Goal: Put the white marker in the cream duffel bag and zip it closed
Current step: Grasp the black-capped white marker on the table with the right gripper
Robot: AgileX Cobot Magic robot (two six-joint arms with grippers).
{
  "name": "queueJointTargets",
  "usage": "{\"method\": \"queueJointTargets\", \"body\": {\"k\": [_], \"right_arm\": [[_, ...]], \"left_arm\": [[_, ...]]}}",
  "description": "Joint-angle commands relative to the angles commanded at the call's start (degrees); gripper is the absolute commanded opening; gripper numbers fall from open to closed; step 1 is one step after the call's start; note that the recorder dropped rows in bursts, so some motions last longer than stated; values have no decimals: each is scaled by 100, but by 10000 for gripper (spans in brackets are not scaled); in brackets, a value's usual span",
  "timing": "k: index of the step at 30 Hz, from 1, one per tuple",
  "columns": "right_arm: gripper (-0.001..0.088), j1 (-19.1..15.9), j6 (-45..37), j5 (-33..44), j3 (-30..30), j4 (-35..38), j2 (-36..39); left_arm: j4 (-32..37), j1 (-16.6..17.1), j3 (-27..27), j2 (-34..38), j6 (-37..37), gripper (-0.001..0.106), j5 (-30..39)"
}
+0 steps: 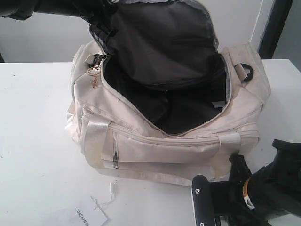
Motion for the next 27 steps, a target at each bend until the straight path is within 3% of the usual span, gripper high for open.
{"method": "queueJointTargets", "body": {"k": [20,27], "right_arm": [[25,0,12,702,0,23,-1242],[25,0,12,767,0,593,-1560]], "left_arm": [[0,0,0,0,0,0,0],[0,0,0,0,0,0,0]]}}
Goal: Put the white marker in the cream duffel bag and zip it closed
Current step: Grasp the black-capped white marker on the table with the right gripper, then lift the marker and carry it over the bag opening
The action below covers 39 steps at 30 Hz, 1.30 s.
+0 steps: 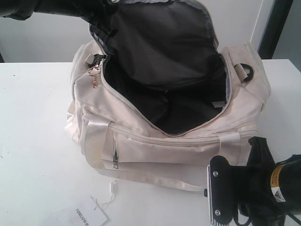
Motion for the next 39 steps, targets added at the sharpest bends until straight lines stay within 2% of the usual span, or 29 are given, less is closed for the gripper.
{"method": "queueJointTargets", "body": {"k": [17,25,30,39], "right_arm": [[0,0,0,188,0,885,-803],[0,0,-11,30,-10,1895,-1009],[0,0,-33,78,-314,2532,-1009],[0,0,6,-48,-858,2746,-1009]], "left_arm": [[0,0,0,0,0,0,0],[0,0,0,0,0,0,0],[0,0,0,0,0,0,0],[0,0,0,0,0,0,0]]}}
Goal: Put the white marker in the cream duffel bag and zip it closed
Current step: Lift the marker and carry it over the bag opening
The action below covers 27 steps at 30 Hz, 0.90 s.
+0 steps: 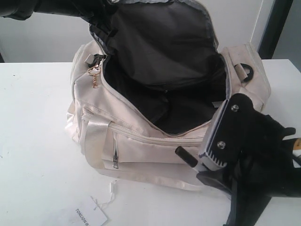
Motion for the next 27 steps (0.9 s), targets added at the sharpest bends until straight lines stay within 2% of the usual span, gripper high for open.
{"method": "queueJointTargets", "body": {"k": [10,27], "right_arm": [[0,0,523,-1119,-107,24,0],[0,0,2044,-1339,-705,24,10]], "left_arm": [[0,0,0,0,0,0,0],[0,0,0,0,0,0,0]]}}
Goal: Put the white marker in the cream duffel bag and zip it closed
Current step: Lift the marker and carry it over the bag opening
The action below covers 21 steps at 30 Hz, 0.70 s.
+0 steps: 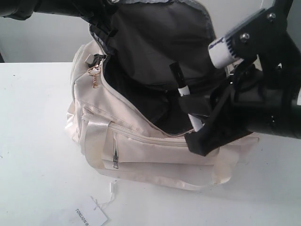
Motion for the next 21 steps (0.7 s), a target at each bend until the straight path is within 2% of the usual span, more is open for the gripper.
{"method": "queueJointTargets", "body": {"k": [12,16,18,21], "right_arm": [[0,0,1168,1,-192,0,0],[0,0,1129,565,-349,-70,0],[0,0,1115,1105,-637,-471,0],[0,0,1115,1400,-907,-1109,0]], "left_arm": [[0,0,0,0,0,0,0],[0,0,0,0,0,0,0],[0,0,0,0,0,0,0],[0,0,0,0,0,0,0]]}}
